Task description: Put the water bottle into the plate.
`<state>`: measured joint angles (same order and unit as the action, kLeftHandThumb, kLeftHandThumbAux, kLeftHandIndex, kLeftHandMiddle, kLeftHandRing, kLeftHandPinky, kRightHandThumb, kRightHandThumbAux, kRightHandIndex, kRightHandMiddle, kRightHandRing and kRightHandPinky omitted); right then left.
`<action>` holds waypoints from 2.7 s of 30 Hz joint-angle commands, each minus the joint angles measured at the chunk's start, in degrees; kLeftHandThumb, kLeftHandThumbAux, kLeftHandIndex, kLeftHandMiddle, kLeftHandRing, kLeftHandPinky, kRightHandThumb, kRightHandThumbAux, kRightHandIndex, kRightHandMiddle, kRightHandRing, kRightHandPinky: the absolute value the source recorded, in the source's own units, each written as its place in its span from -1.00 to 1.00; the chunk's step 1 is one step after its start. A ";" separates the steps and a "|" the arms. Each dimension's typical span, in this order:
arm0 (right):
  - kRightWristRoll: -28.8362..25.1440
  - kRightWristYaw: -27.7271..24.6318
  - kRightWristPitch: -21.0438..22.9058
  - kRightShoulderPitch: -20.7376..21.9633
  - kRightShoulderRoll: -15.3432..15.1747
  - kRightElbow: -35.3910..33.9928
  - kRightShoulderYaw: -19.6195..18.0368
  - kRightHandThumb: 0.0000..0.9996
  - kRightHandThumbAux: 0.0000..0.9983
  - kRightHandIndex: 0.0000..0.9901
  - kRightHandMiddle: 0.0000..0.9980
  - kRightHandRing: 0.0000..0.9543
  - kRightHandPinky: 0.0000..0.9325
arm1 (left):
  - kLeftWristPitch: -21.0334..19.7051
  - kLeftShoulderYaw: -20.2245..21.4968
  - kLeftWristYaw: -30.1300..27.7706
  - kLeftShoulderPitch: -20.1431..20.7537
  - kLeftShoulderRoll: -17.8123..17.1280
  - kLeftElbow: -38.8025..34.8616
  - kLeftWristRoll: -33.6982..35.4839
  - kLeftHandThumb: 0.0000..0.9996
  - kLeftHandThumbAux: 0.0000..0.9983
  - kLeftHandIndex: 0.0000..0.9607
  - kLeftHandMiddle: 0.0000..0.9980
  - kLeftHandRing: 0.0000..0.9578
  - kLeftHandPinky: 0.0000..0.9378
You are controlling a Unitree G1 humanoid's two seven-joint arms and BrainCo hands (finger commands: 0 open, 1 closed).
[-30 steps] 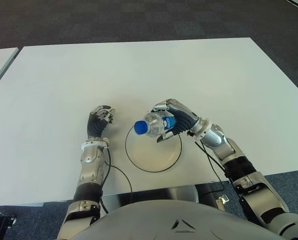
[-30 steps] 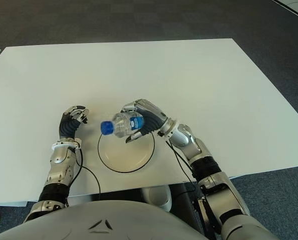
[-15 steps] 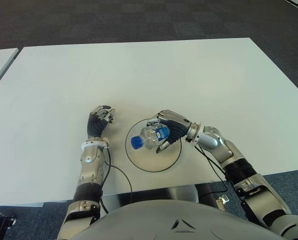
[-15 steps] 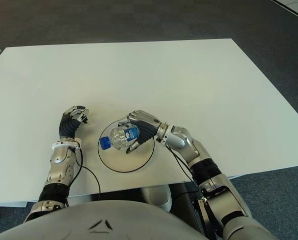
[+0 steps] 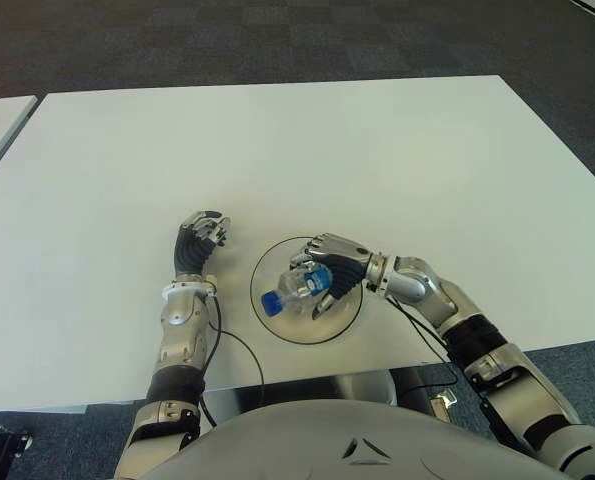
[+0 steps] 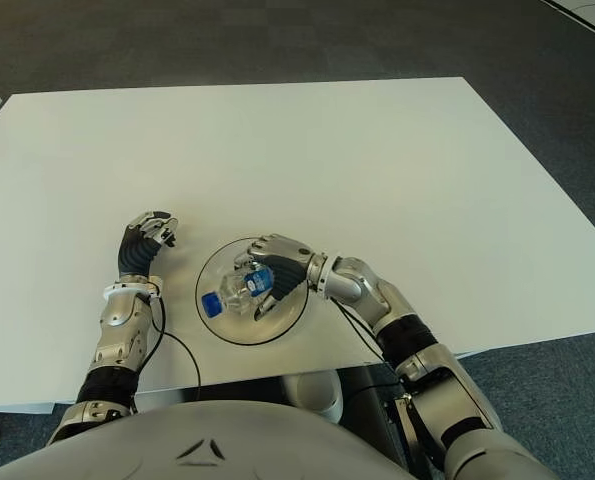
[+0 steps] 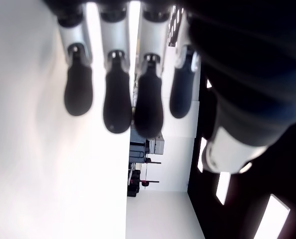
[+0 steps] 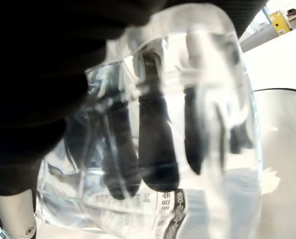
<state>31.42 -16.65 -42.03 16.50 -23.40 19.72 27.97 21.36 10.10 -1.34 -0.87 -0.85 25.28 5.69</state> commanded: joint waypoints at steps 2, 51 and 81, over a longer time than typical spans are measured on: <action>2.04 -0.35 0.28 1.19 0.40 0.20 1.30 0.41 0.45 -0.12 0.91 0.93 0.95 | -1.77 0.04 0.09 -0.19 0.24 0.81 0.55 0.42 0.43 -0.09 0.33 0.35 0.35; 9.58 -0.12 4.07 -1.72 -0.80 -8.09 3.50 -0.77 0.13 -0.98 -0.96 -0.96 -0.96 | -1.05 -0.46 1.05 -0.60 0.07 0.52 -0.98 0.42 0.43 -0.09 0.35 0.37 0.37; 14.97 21.09 -7.18 -1.50 0.66 -2.72 1.77 -0.91 -0.38 -1.00 -1.00 -1.00 -1.00 | -2.70 -0.55 1.16 -1.45 0.75 -1.69 -0.60 0.42 0.43 -0.09 0.33 0.35 0.35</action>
<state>43.72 -0.14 -47.65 14.10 -23.21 16.17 30.33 20.21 9.74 0.67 -1.31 -0.65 24.05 4.04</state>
